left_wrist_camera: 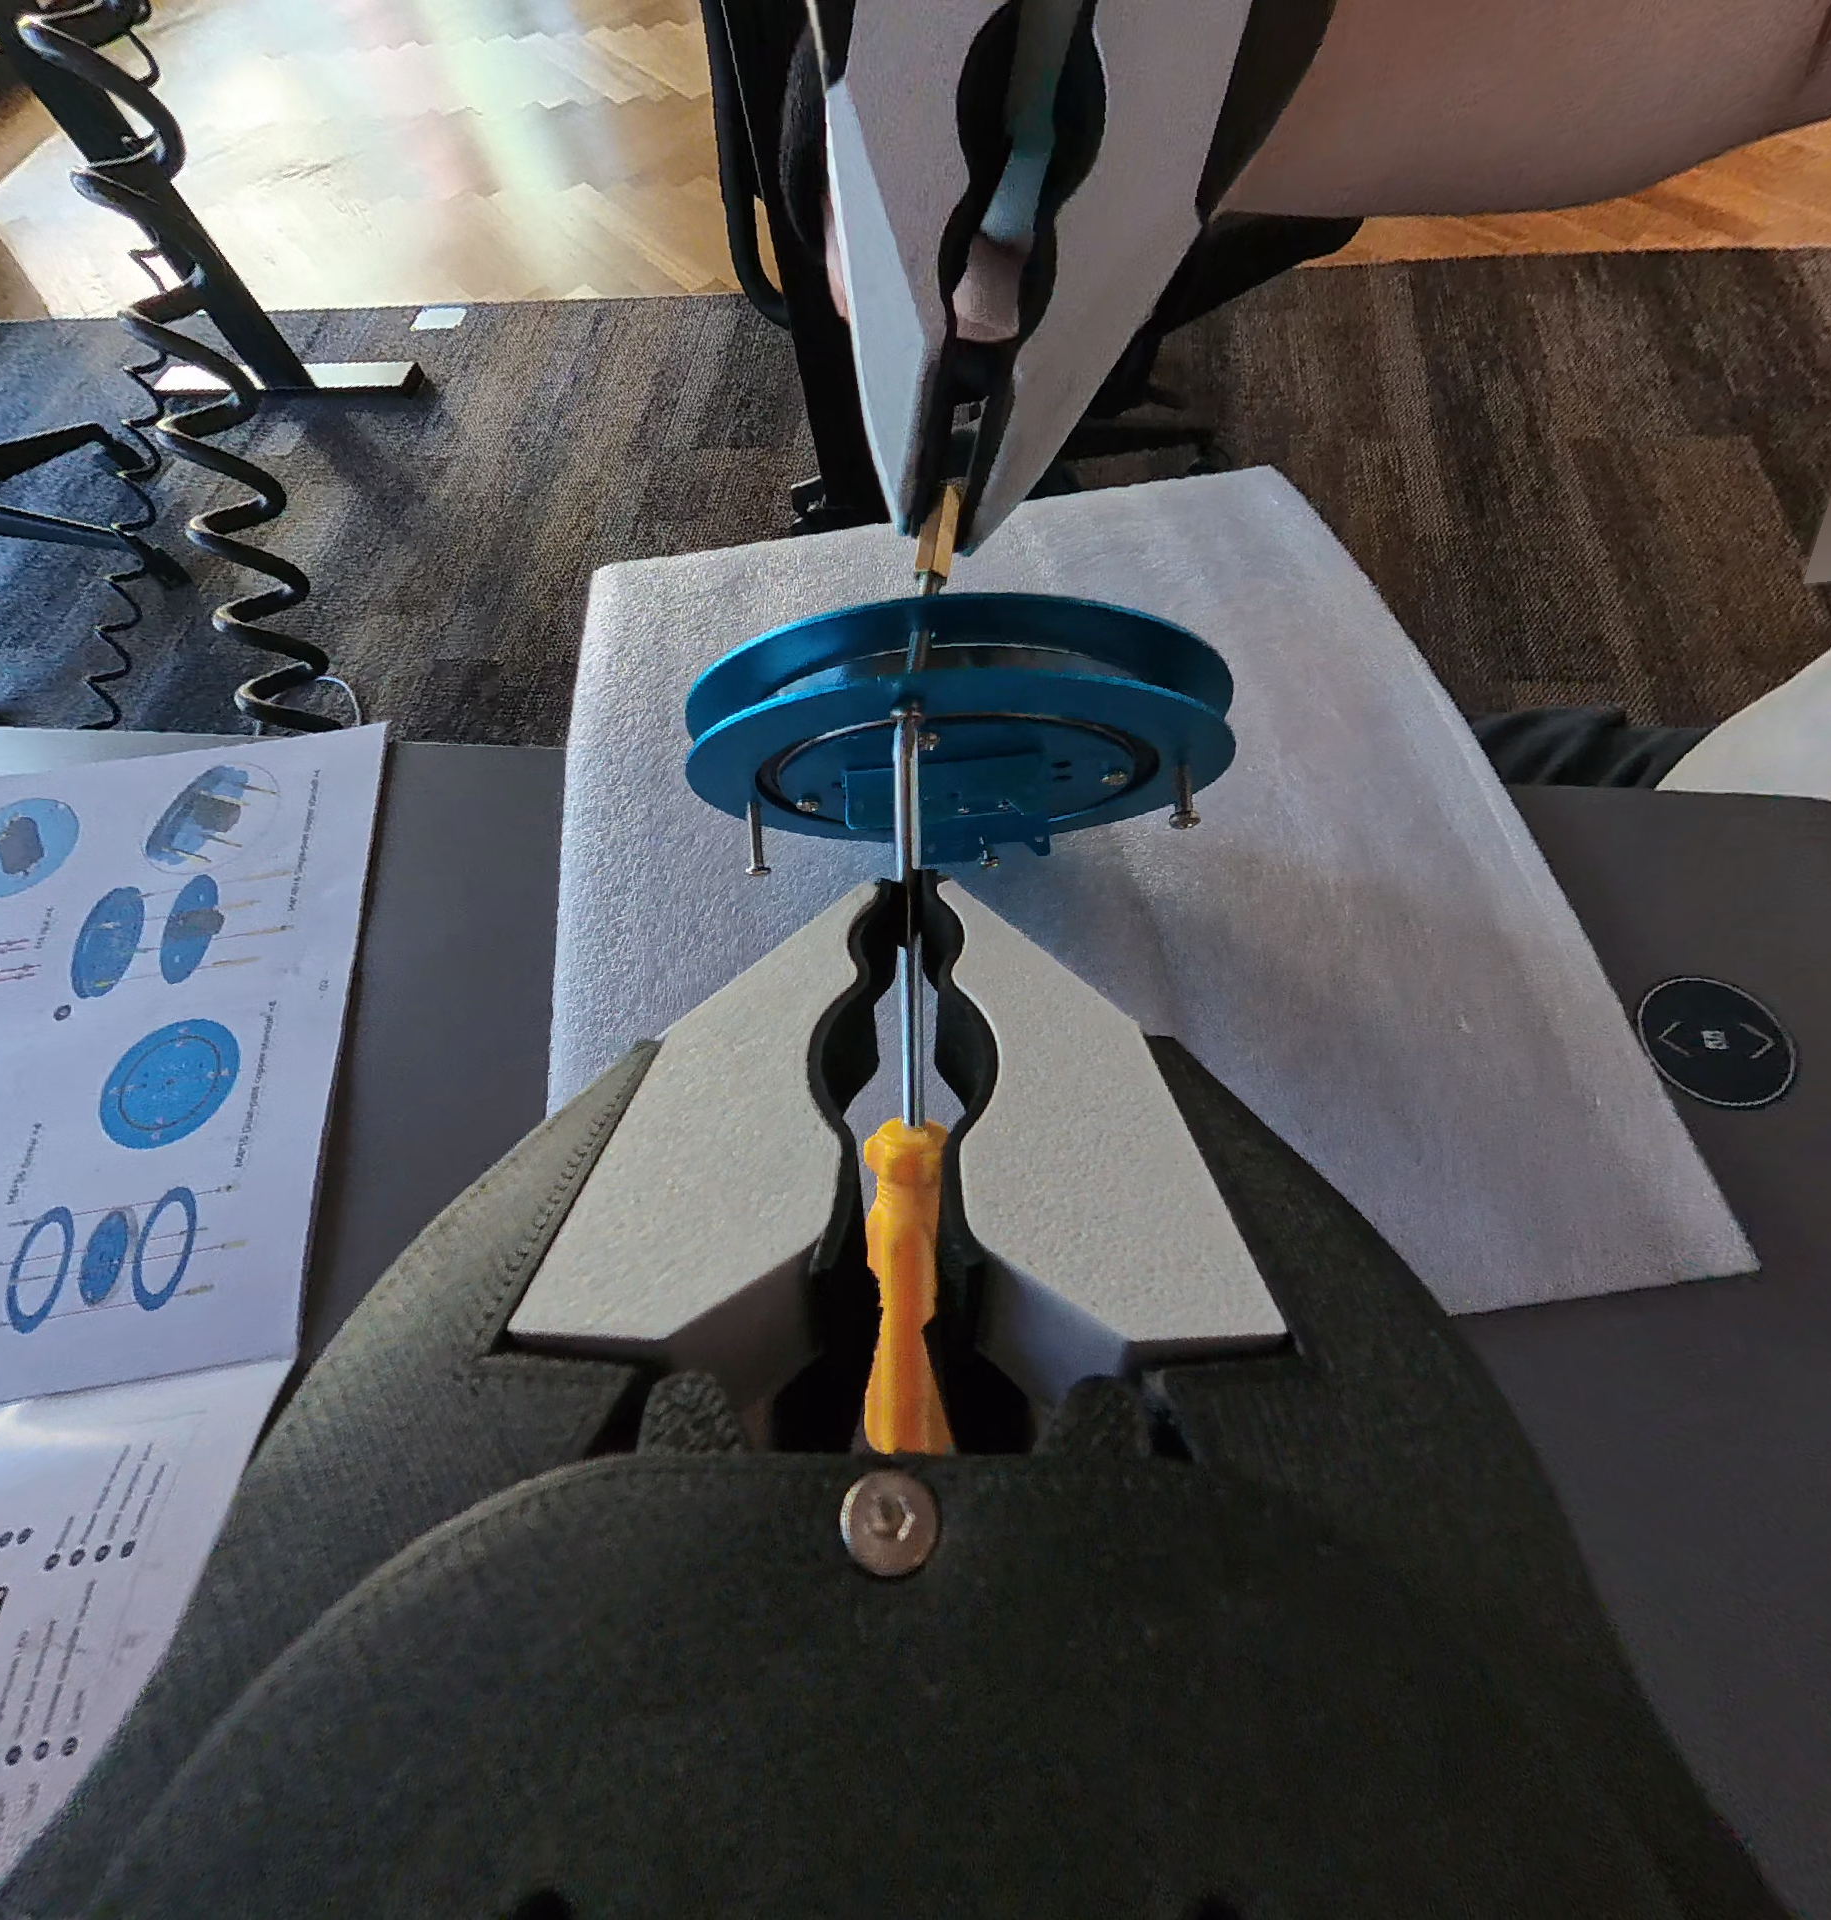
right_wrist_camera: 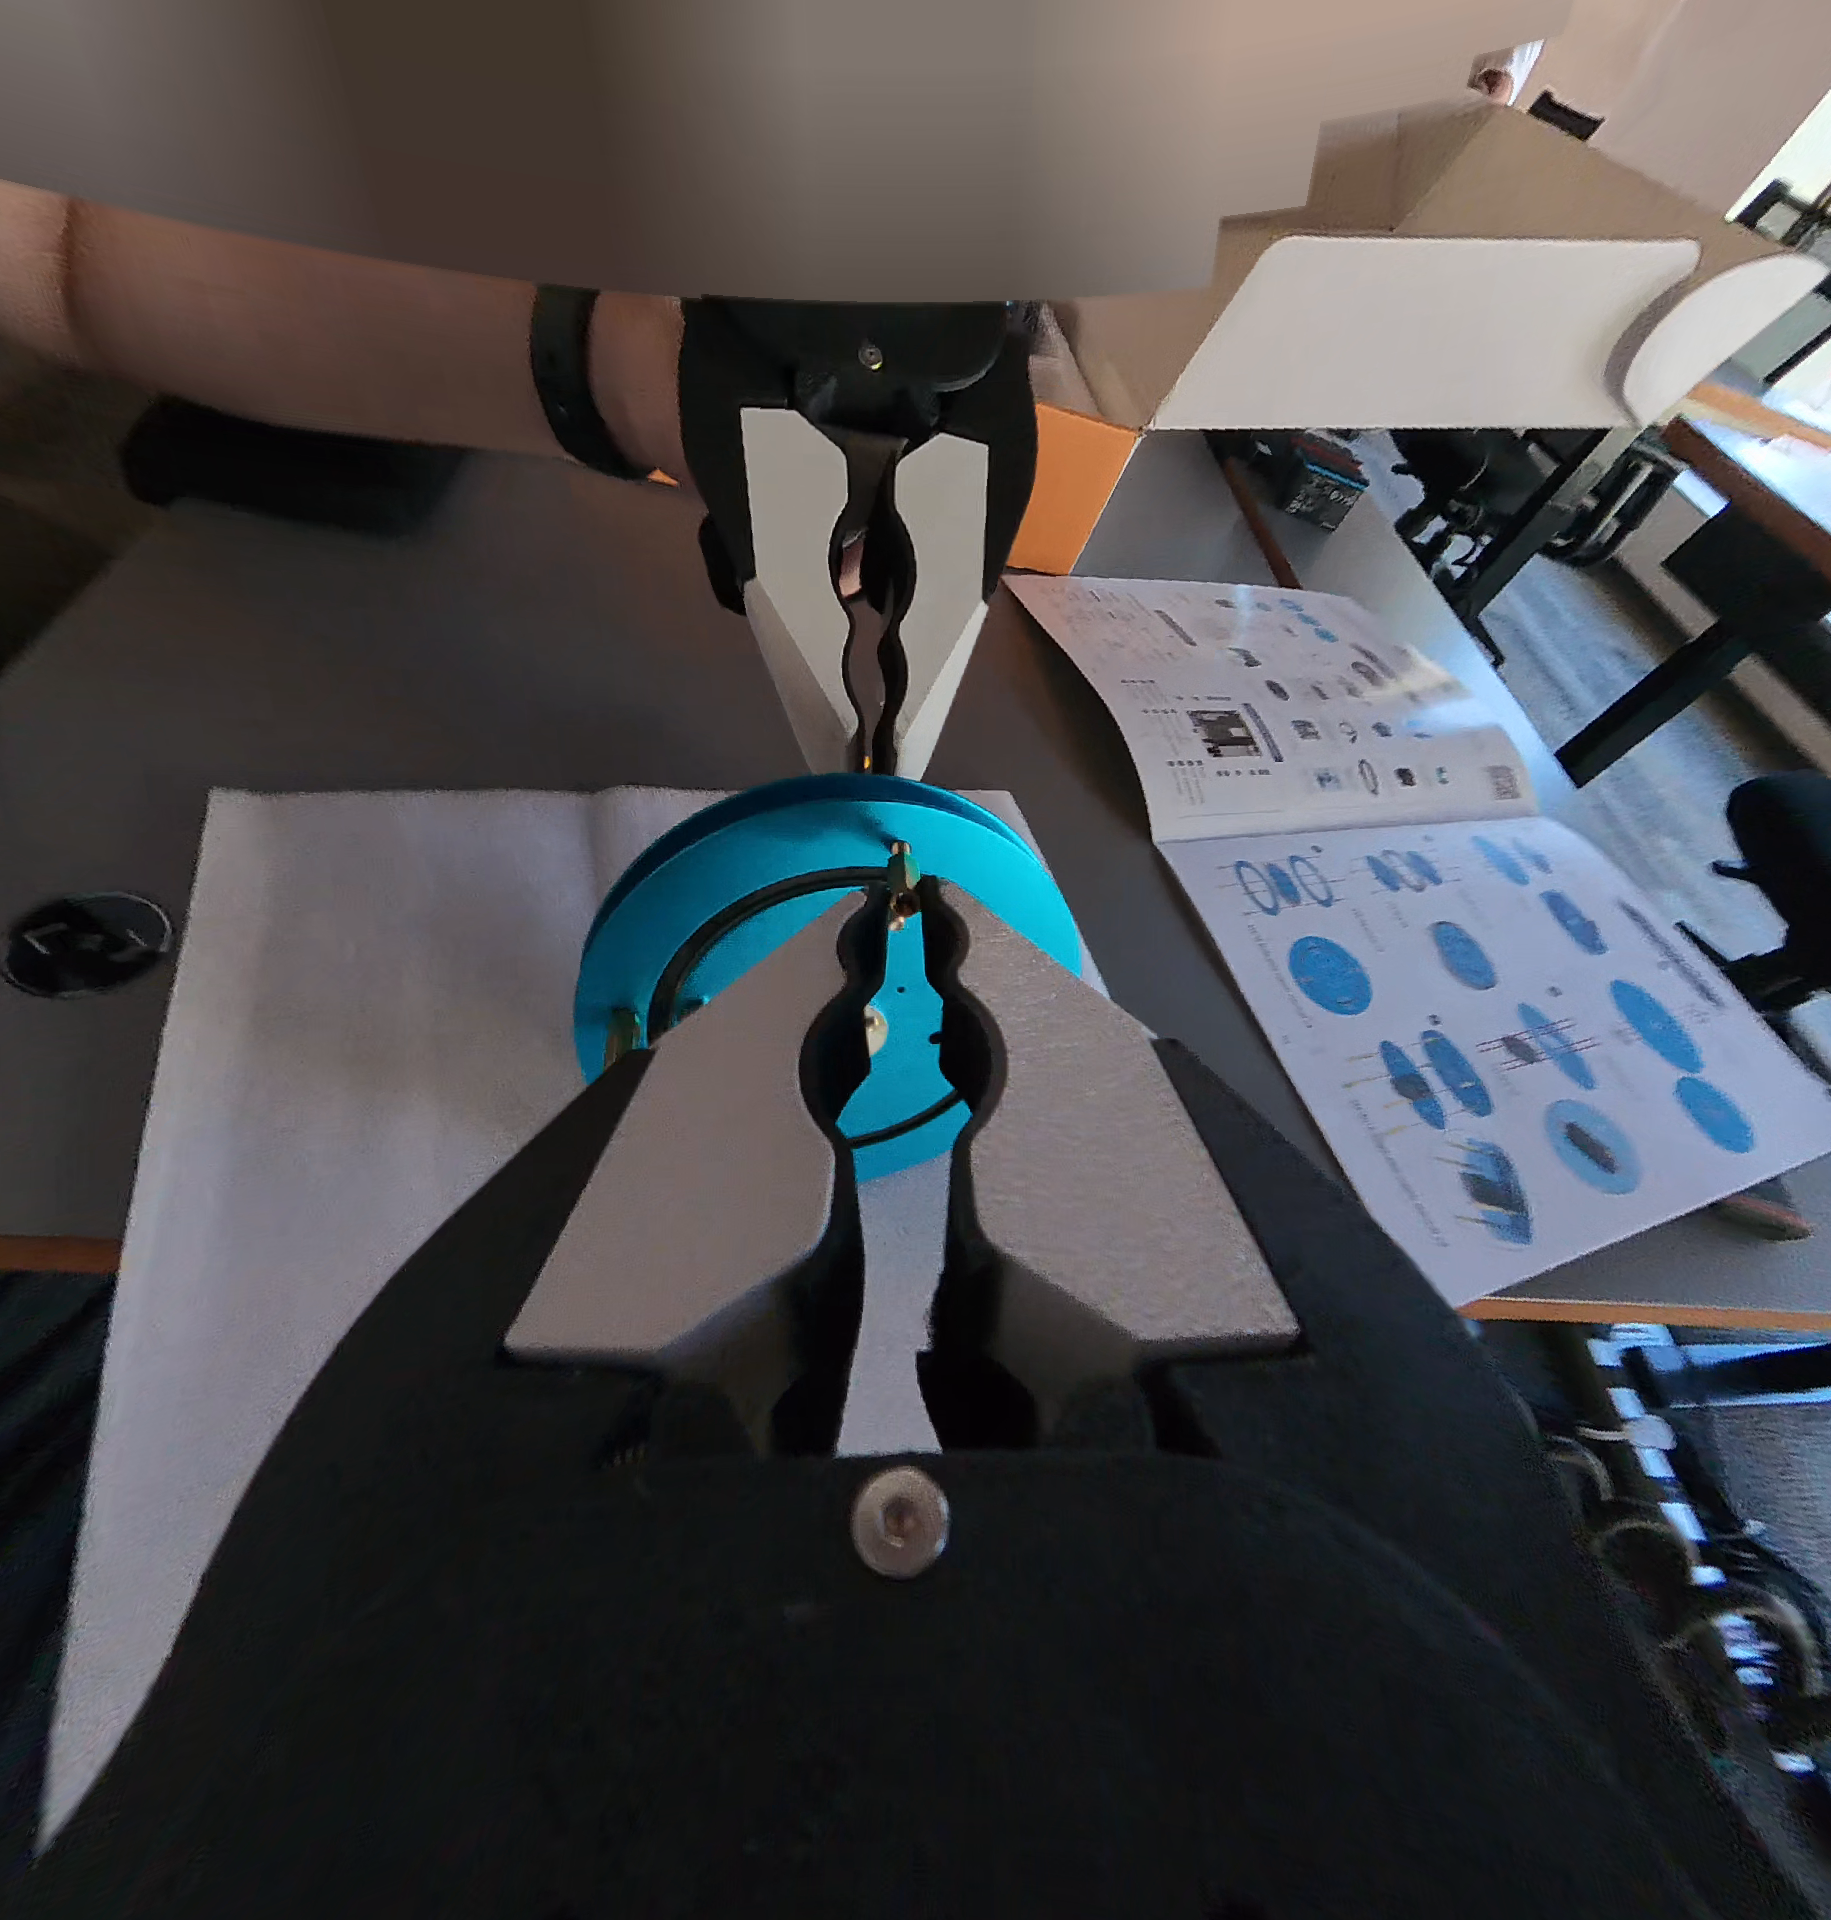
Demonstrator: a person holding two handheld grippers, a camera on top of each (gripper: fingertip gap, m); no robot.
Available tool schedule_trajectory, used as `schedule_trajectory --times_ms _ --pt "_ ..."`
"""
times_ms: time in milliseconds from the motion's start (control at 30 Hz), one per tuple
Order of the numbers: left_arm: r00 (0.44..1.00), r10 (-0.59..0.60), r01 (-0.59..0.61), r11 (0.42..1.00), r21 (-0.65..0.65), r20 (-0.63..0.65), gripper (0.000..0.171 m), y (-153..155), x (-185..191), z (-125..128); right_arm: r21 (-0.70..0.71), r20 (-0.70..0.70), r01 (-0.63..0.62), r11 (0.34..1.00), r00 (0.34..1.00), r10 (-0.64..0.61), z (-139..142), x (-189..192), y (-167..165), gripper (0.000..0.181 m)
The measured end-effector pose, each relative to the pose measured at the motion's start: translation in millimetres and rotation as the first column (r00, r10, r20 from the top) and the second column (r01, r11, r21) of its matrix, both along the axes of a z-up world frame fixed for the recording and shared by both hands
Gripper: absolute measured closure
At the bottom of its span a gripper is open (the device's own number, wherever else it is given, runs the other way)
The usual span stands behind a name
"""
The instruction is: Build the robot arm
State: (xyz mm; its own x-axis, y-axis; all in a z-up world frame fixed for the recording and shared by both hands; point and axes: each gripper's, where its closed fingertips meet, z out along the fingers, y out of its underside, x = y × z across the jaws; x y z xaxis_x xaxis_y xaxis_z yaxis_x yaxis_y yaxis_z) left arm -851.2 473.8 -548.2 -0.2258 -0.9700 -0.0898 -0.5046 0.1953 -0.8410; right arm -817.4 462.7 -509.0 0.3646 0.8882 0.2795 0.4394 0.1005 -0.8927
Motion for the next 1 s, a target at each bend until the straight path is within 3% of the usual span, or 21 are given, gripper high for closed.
schedule_trajectory --times_ms 100,333,800,900,1000 --pt "1.000 -0.002 0.003 0.999 0.040 -0.010 0.170 1.0 0.5 -0.4 0.027 0.044 -0.007 1.000 0.999 0.006 -0.2 0.0 -0.5 0.177" --pt "0.999 -0.024 0.030 0.990 0.141 -0.042 0.170 0.0 0.3 1.2 -0.103 0.032 -0.020 0.994 0.999 0.024 -2.9 1.7 -3.3 0.177" --pt "0.974 -0.022 0.104 0.928 0.358 -0.227 0.170 2.2 -6.3 6.9 -0.201 0.032 -0.028 0.979 0.999 0.036 -5.6 0.8 -3.3 0.177" --pt "0.972 -0.007 0.094 0.926 0.366 -0.233 0.170 3.8 -5.2 6.8 -0.309 -0.016 -0.002 0.951 1.000 -0.003 -6.0 2.1 -1.6 0.177" --pt "0.974 0.003 0.080 0.931 0.356 -0.226 0.170 3.5 -4.6 6.0 -0.511 -0.124 0.012 0.859 0.988 -0.087 -6.0 2.6 -1.1 0.177"
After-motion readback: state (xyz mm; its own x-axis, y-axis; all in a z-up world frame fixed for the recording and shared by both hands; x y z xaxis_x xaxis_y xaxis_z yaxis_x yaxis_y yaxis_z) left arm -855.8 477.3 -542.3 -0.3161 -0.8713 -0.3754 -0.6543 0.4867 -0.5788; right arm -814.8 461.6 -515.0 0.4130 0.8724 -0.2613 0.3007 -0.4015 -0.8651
